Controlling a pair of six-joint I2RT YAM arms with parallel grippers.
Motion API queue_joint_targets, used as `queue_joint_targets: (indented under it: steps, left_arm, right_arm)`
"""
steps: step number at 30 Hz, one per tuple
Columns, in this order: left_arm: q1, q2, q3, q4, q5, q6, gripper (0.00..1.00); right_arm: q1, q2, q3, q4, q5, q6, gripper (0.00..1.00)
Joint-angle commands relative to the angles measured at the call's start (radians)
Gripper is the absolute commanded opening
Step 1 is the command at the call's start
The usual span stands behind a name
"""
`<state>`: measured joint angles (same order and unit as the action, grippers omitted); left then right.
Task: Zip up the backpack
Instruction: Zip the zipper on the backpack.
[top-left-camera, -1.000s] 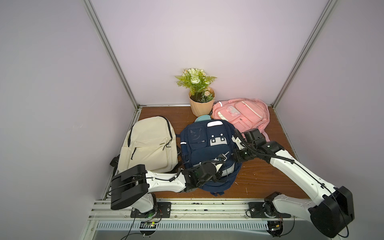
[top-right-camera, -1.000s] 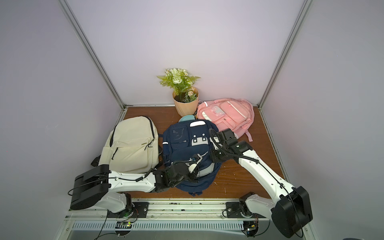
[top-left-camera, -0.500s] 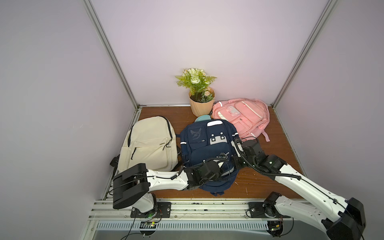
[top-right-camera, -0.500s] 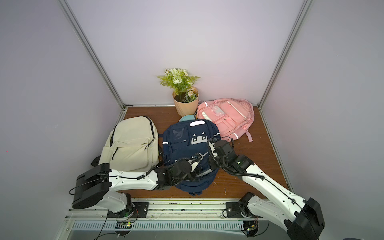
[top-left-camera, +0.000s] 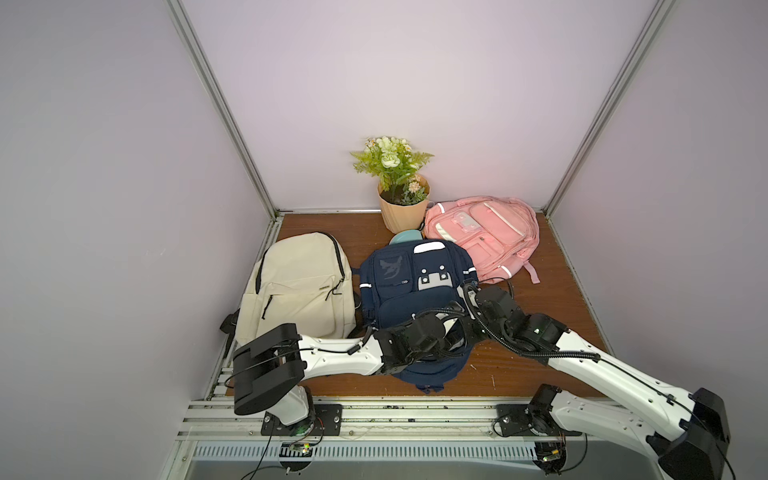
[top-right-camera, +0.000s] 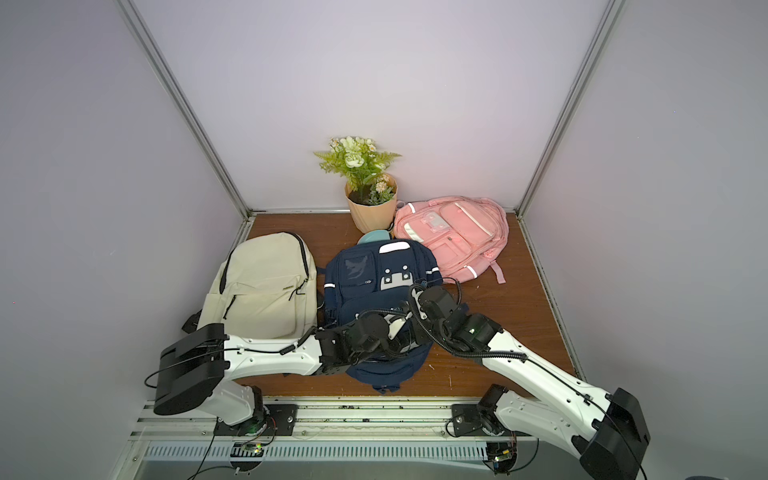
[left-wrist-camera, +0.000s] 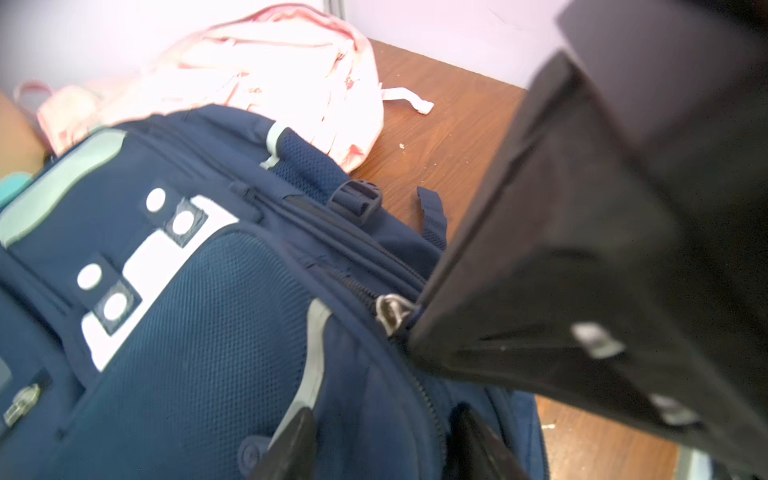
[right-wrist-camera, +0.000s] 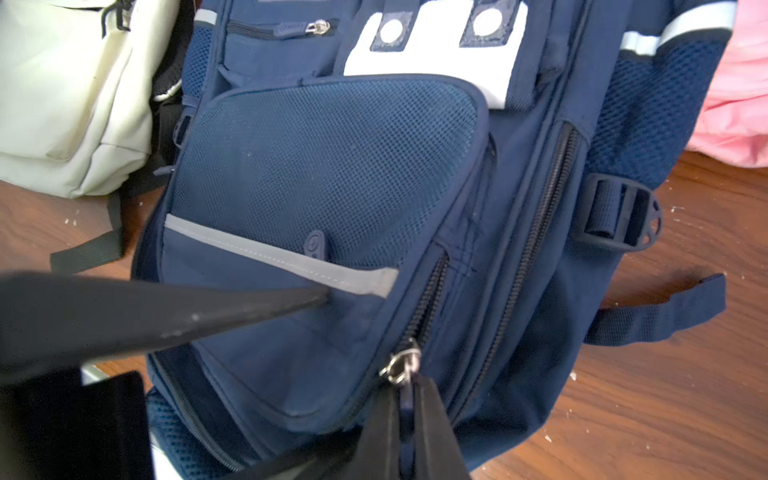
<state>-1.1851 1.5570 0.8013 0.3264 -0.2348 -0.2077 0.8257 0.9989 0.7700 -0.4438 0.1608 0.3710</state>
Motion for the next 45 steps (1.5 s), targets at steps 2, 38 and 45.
queue_joint_targets:
  steps: [2,38,45]
  left_arm:
    - [0.036,0.054,0.023,0.060,-0.044,-0.021,0.36]
    - [-0.087,-0.075,-0.152,0.023,-0.128,-0.018,0.00]
    - [-0.089,-0.118,-0.168,0.016,-0.070,-0.013,0.00]
  right_arm:
    - [0.031,-0.046,0.026,0.122,-0.076,0.031,0.03]
    - [-0.266,-0.037,-0.078,0.109,-0.012,0.020,0.00]
    - [-0.276,-0.010,-0.102,0.330,0.184,0.020,0.00]
